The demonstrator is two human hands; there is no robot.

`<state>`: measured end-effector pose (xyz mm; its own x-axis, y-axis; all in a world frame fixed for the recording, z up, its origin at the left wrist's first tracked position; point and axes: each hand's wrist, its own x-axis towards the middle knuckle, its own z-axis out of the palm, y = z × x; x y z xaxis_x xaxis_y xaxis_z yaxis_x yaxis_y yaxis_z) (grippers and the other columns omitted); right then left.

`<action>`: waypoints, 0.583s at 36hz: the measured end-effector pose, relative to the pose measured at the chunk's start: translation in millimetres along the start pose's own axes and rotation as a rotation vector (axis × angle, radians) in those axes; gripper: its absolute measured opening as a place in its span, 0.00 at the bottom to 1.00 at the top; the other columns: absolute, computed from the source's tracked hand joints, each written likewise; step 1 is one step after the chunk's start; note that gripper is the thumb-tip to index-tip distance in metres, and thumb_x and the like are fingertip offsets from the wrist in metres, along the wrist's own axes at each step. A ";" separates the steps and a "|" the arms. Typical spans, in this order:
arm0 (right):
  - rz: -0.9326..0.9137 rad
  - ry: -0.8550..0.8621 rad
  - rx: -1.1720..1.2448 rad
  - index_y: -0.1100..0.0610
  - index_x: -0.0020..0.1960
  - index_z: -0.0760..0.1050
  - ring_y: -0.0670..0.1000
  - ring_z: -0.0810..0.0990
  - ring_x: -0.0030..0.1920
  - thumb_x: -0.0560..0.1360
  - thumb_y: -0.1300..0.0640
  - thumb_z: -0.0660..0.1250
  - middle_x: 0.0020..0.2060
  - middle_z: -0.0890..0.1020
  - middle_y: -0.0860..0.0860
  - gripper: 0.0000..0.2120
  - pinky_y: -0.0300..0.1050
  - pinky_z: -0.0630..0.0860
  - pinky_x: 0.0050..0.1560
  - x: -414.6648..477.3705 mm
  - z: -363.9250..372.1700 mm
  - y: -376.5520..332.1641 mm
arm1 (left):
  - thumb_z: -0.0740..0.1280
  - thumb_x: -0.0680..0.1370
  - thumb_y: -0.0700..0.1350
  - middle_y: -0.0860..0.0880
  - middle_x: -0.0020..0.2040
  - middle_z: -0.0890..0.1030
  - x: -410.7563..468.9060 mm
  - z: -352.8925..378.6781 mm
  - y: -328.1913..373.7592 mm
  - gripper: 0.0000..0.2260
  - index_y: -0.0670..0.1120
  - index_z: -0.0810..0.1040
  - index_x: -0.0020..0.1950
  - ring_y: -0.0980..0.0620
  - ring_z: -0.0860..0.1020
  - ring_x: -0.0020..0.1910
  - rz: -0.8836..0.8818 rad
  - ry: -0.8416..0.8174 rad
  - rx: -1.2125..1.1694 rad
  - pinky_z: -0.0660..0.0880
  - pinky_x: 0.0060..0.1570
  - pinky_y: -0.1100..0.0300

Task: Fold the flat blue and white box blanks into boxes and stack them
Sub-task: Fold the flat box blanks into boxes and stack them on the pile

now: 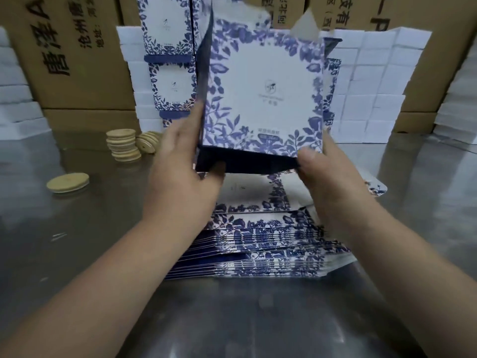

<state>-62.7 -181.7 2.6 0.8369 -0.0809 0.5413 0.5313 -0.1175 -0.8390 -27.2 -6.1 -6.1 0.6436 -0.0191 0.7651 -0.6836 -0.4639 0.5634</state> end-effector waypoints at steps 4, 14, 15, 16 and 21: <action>0.058 0.016 0.096 0.52 0.54 0.75 0.44 0.79 0.50 0.62 0.36 0.62 0.41 0.81 0.39 0.27 0.55 0.69 0.63 1.8 -3.9 -3.6 | 0.65 0.67 0.59 0.69 0.58 0.69 -7.0 -1.2 2.3 0.29 0.67 0.60 0.66 0.77 0.68 0.55 -0.060 -0.191 -0.237 0.65 0.52 0.77; -0.006 0.163 -0.121 0.44 0.61 0.63 0.46 0.75 0.60 0.73 0.66 0.65 0.59 0.75 0.47 0.25 0.40 0.75 0.54 -4.9 -4.9 1.1 | 0.67 0.75 0.52 0.58 0.57 0.74 -5.8 2.9 -4.2 0.15 0.64 0.63 0.55 0.65 0.73 0.56 -0.175 -0.197 -0.312 0.68 0.55 0.65; -0.030 0.167 -0.129 0.41 0.63 0.60 0.45 0.73 0.63 0.71 0.62 0.66 0.61 0.74 0.47 0.28 0.41 0.73 0.57 -5.3 -5.4 0.6 | 0.67 0.76 0.50 0.61 0.57 0.74 -5.4 3.7 -5.9 0.18 0.67 0.61 0.54 0.67 0.73 0.55 -0.166 -0.202 -0.292 0.68 0.53 0.69; -0.057 0.174 -0.140 0.39 0.64 0.58 0.43 0.71 0.64 0.68 0.58 0.67 0.62 0.72 0.44 0.31 0.41 0.71 0.59 -5.8 -6.1 -0.2 | 0.67 0.75 0.48 0.64 0.57 0.73 -4.9 4.6 -6.9 0.21 0.69 0.59 0.55 0.70 0.73 0.55 -0.159 -0.208 -0.276 0.68 0.51 0.74; -0.141 0.183 -0.216 0.27 0.61 0.55 0.32 0.64 0.66 0.61 0.40 0.67 0.63 0.66 0.29 0.33 0.32 0.63 0.60 -8.6 -9.2 -5.3 | 0.64 0.70 0.54 0.71 0.60 0.64 -6.1 -0.5 5.7 0.25 0.66 0.56 0.63 0.73 0.65 0.61 -0.114 -0.169 -0.310 0.63 0.59 0.68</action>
<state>-73.9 -189.5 2.9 0.7087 -0.2236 0.6692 0.5839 -0.3465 -0.7342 -35.2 -8.2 -7.5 0.7519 -0.1407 0.6441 -0.6591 -0.1822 0.7297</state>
